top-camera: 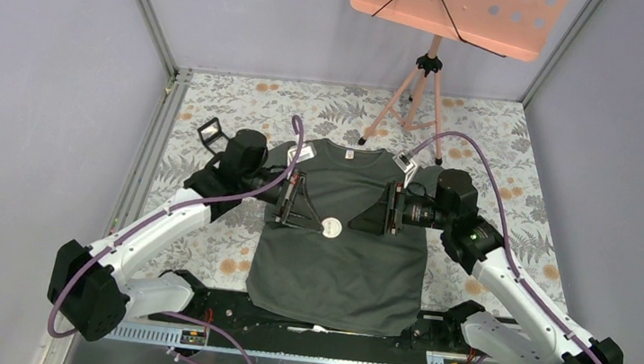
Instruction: Pin the brooch onto the clothing
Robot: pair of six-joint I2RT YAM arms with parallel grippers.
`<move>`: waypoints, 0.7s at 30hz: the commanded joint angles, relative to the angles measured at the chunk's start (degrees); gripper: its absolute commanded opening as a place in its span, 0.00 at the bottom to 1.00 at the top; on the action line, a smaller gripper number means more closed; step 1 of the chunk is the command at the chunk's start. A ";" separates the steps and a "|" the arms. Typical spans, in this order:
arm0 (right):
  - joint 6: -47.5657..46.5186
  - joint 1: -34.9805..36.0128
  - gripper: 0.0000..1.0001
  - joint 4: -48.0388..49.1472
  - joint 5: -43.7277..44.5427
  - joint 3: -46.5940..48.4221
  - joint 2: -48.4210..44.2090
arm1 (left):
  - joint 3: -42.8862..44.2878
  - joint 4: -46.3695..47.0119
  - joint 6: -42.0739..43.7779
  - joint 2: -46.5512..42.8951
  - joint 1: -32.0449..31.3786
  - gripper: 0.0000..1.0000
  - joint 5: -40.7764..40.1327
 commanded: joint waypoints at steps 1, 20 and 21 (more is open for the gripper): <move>-1.57 1.78 0.58 0.90 -4.04 3.26 0.69 | 1.39 -1.44 3.45 1.51 -1.78 0.00 3.48; 0.68 6.61 0.30 6.12 -9.19 3.85 7.72 | 3.15 -7.31 7.86 4.35 -4.77 0.00 3.55; 0.28 6.80 0.30 5.68 -9.22 3.91 7.83 | 3.15 -7.34 7.88 4.33 -4.79 0.00 3.59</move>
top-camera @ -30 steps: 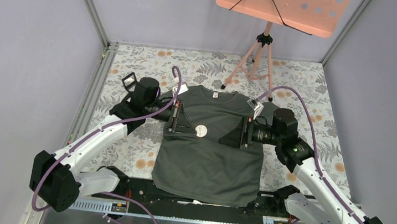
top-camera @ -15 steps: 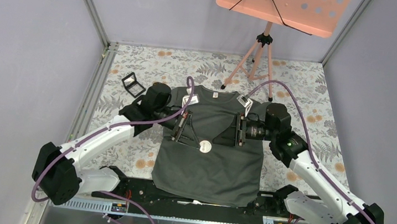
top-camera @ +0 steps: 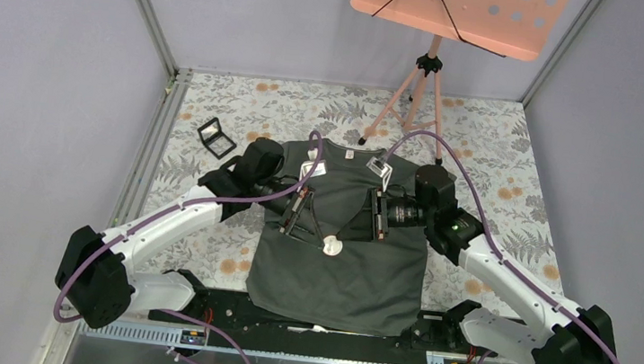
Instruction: Pin the brooch onto the clothing
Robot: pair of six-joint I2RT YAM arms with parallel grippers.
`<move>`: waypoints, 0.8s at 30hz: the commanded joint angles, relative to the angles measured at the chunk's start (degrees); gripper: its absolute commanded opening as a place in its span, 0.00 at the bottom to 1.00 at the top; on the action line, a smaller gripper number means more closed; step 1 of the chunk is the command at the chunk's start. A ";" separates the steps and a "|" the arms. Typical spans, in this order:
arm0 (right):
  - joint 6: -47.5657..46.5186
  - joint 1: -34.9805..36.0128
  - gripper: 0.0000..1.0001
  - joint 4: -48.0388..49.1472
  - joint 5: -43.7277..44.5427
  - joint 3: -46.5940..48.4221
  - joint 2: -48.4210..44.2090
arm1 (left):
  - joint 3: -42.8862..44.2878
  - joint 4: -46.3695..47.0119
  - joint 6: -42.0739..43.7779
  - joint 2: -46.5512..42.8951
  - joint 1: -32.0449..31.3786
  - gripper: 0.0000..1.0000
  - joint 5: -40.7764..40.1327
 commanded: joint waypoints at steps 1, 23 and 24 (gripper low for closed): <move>-0.05 1.53 0.30 2.87 -2.45 1.95 0.18 | 2.65 0.53 2.13 0.03 -0.40 0.00 2.03; -2.30 3.69 0.00 0.38 1.71 2.39 -0.35 | 3.10 0.41 4.00 -0.27 -0.80 0.20 2.12; -2.17 3.73 0.00 0.37 3.37 2.34 -1.05 | 3.31 0.36 4.32 -0.23 -0.59 0.38 1.75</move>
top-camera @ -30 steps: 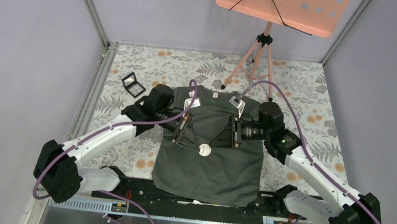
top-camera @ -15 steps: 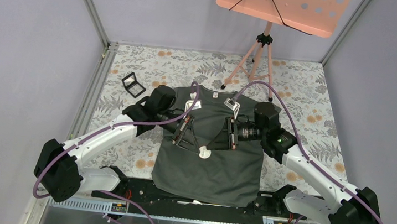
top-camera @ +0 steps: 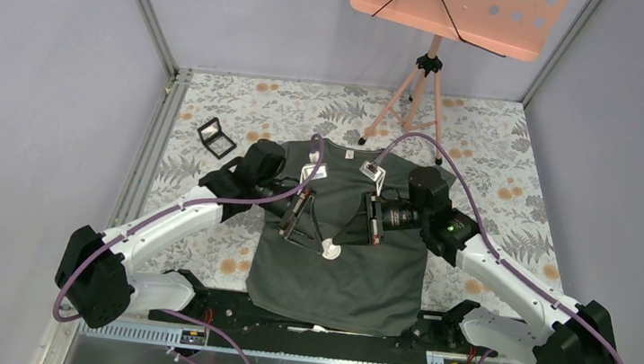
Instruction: Pin the brooch onto the clothing
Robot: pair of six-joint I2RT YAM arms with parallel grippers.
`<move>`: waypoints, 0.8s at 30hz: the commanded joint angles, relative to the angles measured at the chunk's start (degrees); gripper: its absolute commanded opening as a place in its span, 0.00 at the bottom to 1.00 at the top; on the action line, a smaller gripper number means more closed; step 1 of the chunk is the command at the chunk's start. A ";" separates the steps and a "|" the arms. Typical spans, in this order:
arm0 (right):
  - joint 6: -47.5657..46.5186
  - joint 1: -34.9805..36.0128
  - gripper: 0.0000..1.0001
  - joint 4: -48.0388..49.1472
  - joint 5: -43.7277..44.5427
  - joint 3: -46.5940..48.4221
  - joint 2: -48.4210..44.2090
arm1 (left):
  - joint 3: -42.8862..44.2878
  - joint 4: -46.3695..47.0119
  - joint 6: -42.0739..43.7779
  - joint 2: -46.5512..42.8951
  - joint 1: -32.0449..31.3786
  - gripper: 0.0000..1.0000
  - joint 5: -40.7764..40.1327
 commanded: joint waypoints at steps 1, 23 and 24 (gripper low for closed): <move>-0.45 0.78 0.00 0.55 5.77 1.93 -3.12 | 3.44 2.19 3.45 -0.34 0.55 0.55 0.19; 8.77 0.91 0.00 24.96 43.67 -5.28 -20.89 | -15.81 52.50 -30.14 -23.78 -10.12 0.84 -54.71; 9.18 0.85 0.00 26.15 44.08 -5.63 -20.98 | -16.07 53.62 -30.83 -23.39 -11.32 0.83 -56.47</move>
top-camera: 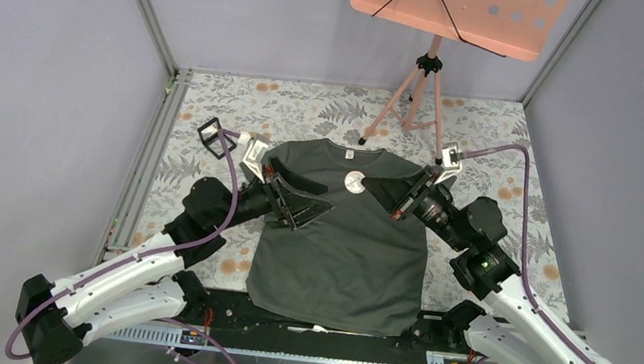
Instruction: Pin the brooch onto the clothing
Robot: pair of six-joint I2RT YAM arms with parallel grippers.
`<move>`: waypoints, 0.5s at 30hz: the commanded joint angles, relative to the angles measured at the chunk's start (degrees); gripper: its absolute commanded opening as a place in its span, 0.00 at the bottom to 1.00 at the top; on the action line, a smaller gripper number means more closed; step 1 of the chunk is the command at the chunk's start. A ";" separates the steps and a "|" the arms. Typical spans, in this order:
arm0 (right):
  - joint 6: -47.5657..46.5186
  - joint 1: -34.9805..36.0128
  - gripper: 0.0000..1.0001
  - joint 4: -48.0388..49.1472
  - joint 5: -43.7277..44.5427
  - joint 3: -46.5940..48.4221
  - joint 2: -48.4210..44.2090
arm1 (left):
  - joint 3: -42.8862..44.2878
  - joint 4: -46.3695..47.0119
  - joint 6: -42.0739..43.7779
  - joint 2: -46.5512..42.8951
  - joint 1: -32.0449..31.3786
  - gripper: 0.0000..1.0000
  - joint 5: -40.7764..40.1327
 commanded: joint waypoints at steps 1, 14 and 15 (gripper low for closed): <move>2.75 0.46 0.00 10.21 6.00 -1.07 -1.76 | -0.13 11.11 -5.15 1.00 -4.99 0.82 -11.98; 8.84 0.77 0.00 17.88 6.45 -1.09 0.35 | 1.88 22.60 -10.97 10.44 -10.69 0.55 -19.54; 8.81 0.81 0.00 17.96 6.19 -1.03 0.44 | 1.97 23.48 -11.10 10.93 -10.86 0.44 -19.62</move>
